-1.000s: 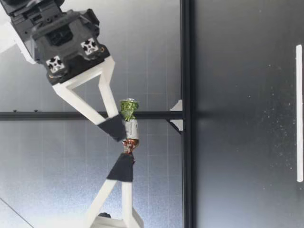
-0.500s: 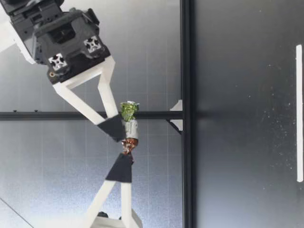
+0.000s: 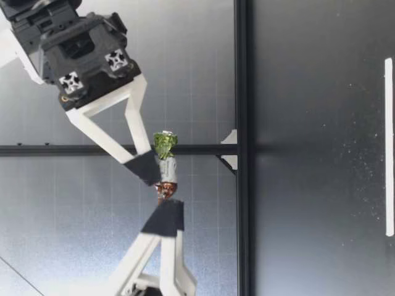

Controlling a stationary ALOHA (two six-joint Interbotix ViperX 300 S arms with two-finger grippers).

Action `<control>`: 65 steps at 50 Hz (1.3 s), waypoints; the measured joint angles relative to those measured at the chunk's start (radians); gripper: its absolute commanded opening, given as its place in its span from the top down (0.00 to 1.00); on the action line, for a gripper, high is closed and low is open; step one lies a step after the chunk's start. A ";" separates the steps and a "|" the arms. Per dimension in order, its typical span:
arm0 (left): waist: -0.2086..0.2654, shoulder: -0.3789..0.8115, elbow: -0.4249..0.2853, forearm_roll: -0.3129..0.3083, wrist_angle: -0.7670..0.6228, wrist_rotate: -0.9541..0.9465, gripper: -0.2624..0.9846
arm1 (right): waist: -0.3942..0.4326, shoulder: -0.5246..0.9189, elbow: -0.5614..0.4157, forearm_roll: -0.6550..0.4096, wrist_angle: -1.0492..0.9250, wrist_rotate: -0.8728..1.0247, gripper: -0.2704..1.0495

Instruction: Pick up the candy and unwrap it.

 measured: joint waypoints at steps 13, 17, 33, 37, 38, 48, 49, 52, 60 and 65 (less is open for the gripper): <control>0.002 0.048 -0.060 -0.009 -0.002 0.005 0.31 | 0.018 0.000 0.000 0.000 -0.002 0.000 0.92; 0.008 0.064 -0.067 -0.012 -0.002 0.005 0.31 | 0.026 -0.002 0.000 0.000 -0.002 0.002 0.92; 0.046 0.110 -0.063 -0.041 0.000 0.005 0.31 | 0.044 -0.044 0.006 0.003 0.000 0.003 0.92; 0.049 0.110 -0.057 -0.041 -0.002 0.009 0.31 | 0.044 -0.051 0.011 0.003 0.000 0.008 0.92; 0.048 0.110 -0.055 -0.043 -0.002 0.011 0.31 | 0.044 -0.051 0.012 0.003 0.000 0.008 0.92; 0.044 0.109 -0.048 -0.015 0.000 0.014 0.31 | 0.009 -0.049 0.038 0.012 -0.002 0.012 0.92; 0.040 0.107 -0.049 -0.005 -0.002 0.014 0.31 | 0.006 -0.049 0.038 0.012 -0.002 0.012 0.92; 0.021 0.101 -0.055 0.026 -0.002 0.006 0.30 | 0.000 -0.049 0.040 0.014 -0.003 0.018 0.92; 0.012 0.097 -0.075 0.041 -0.002 0.011 0.30 | -0.002 -0.041 0.040 0.014 -0.011 0.034 0.92; 0.011 0.097 -0.091 0.038 -0.005 0.012 0.30 | 0.000 -0.040 0.040 0.012 -0.014 0.046 0.92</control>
